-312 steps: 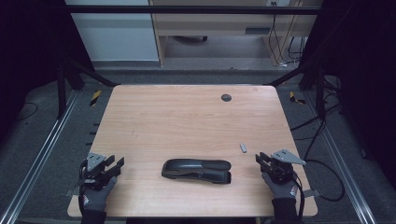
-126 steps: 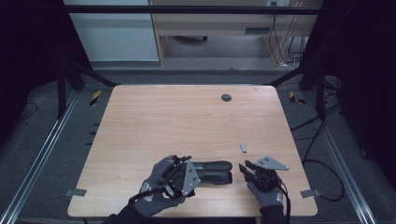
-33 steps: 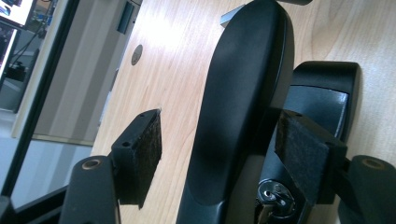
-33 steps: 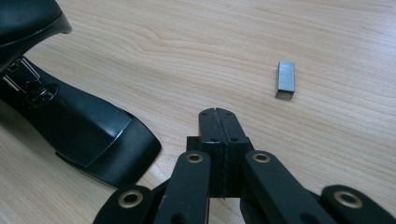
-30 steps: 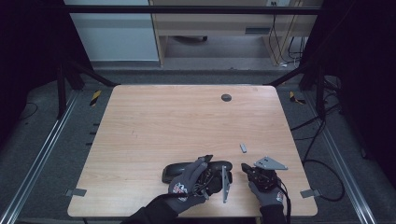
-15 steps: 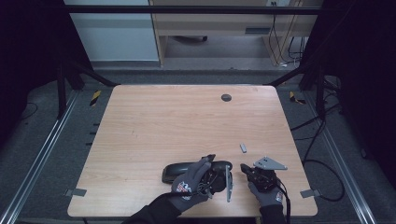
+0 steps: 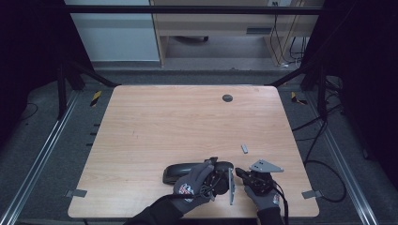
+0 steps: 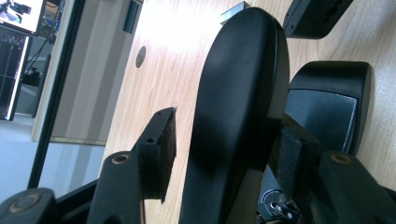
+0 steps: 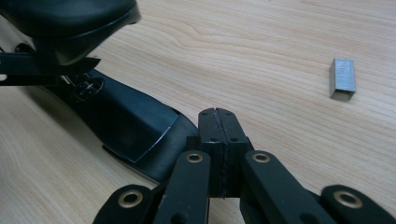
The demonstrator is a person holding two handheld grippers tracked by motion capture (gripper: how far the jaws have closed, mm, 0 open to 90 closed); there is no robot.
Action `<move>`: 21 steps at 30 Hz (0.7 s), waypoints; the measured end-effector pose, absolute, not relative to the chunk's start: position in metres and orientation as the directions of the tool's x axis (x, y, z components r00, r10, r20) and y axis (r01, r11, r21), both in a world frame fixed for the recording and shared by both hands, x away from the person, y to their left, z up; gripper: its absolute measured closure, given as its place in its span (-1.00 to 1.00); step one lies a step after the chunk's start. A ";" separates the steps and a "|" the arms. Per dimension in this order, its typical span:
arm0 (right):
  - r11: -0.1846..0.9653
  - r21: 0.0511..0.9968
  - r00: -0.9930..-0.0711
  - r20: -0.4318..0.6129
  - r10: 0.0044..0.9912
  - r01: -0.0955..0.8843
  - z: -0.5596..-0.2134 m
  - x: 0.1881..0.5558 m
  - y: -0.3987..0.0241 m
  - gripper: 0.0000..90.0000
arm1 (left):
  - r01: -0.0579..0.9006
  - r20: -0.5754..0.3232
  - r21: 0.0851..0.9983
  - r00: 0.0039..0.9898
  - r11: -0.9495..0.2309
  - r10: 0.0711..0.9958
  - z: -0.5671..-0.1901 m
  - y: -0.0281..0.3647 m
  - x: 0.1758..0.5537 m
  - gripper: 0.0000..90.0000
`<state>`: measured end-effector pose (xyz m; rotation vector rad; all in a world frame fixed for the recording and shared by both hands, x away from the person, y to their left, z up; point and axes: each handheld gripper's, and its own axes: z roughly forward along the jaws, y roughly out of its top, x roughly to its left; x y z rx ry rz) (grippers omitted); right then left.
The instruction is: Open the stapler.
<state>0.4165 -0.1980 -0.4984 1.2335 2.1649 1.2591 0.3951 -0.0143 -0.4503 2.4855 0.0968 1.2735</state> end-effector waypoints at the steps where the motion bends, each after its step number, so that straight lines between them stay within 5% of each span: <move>1: 0.227 0.832 -0.565 0.122 0.816 0.506 -0.499 0.416 -0.198 1.00 | -0.097 0.776 0.330 0.594 -0.939 0.211 -0.450 -0.014 0.395 0.05; 21: 0.233 0.822 -0.605 0.162 0.779 0.520 -0.506 0.414 -0.184 1.00 | -0.113 0.806 0.305 0.560 -0.946 0.193 -0.456 -0.017 0.389 0.22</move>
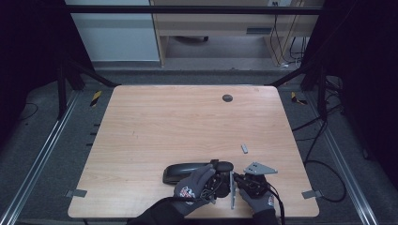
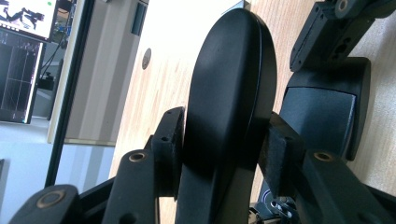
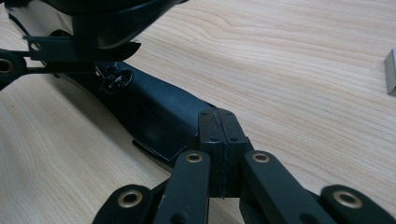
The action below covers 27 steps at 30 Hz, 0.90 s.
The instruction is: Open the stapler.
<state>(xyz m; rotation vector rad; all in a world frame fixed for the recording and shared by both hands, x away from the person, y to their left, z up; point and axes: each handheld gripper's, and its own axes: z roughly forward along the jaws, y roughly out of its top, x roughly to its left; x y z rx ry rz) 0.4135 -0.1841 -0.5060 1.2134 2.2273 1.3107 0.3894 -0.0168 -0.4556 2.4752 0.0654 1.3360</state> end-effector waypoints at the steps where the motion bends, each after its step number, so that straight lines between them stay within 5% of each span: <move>1: 0.233 0.822 -0.607 0.163 0.778 0.519 -0.506 0.413 -0.184 1.00 | -0.113 0.806 0.303 0.560 -0.946 0.191 -0.456 -0.017 0.389 0.22; 27: 0.235 0.818 -0.619 0.178 0.765 0.525 -0.506 0.413 -0.178 1.00 | -0.094 0.777 0.372 0.576 -0.924 0.254 -0.443 -0.009 0.391 0.22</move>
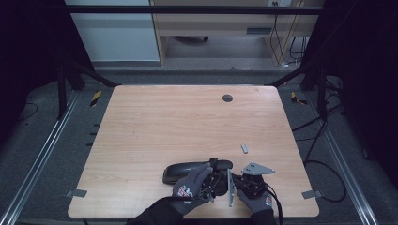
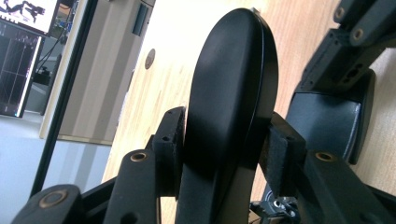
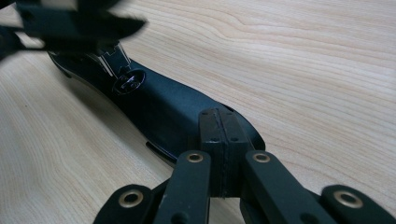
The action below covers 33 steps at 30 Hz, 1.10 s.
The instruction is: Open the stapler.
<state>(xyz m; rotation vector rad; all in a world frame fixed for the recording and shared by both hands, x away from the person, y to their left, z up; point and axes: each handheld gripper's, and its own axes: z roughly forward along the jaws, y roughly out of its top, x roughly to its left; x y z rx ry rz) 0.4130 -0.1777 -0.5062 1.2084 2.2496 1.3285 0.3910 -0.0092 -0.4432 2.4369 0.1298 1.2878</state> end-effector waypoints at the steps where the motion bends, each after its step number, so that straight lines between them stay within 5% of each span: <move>1: 0.234 0.816 -0.618 0.181 0.765 0.528 -0.506 0.413 -0.178 1.00 | -0.091 0.772 0.384 0.578 -0.919 0.265 -0.441 -0.008 0.391 0.22; 33: 0.231 0.815 -0.615 0.185 0.766 0.532 -0.506 0.413 -0.178 1.00 | -0.012 0.564 0.696 0.627 -0.718 0.537 -0.387 0.056 0.394 0.23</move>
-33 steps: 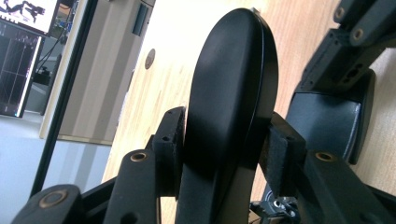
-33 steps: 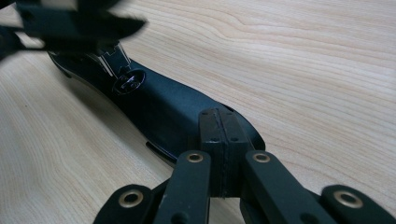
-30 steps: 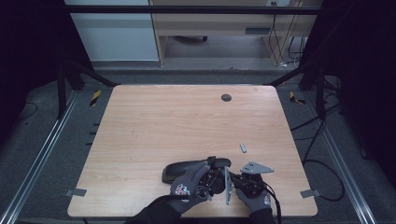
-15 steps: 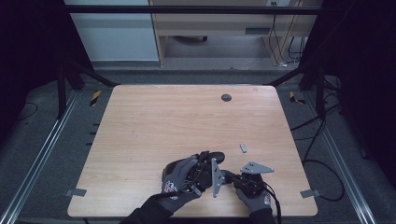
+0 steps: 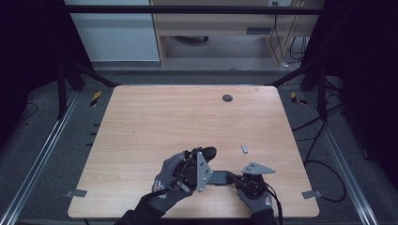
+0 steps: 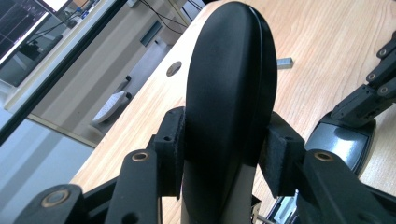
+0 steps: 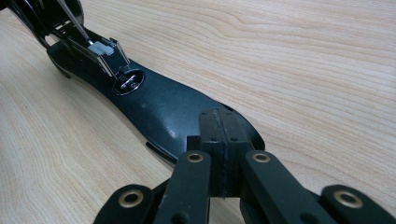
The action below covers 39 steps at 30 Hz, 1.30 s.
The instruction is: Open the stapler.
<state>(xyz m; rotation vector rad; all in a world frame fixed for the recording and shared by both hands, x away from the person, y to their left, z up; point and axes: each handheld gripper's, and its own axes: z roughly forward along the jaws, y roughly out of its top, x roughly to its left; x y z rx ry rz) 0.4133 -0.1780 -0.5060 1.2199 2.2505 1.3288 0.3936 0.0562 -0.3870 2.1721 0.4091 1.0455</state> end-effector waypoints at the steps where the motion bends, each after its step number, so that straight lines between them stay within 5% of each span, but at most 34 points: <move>1: 0.230 0.814 -0.615 0.186 0.767 0.533 -0.506 0.413 -0.178 1.00 | -0.009 0.556 0.704 0.629 -0.710 0.544 -0.386 0.059 0.394 0.24; 39: 0.231 0.814 -0.615 0.186 0.766 0.534 -0.506 0.413 -0.178 1.00 | 0.044 0.422 0.823 0.621 -0.567 0.660 -0.364 0.118 0.395 0.26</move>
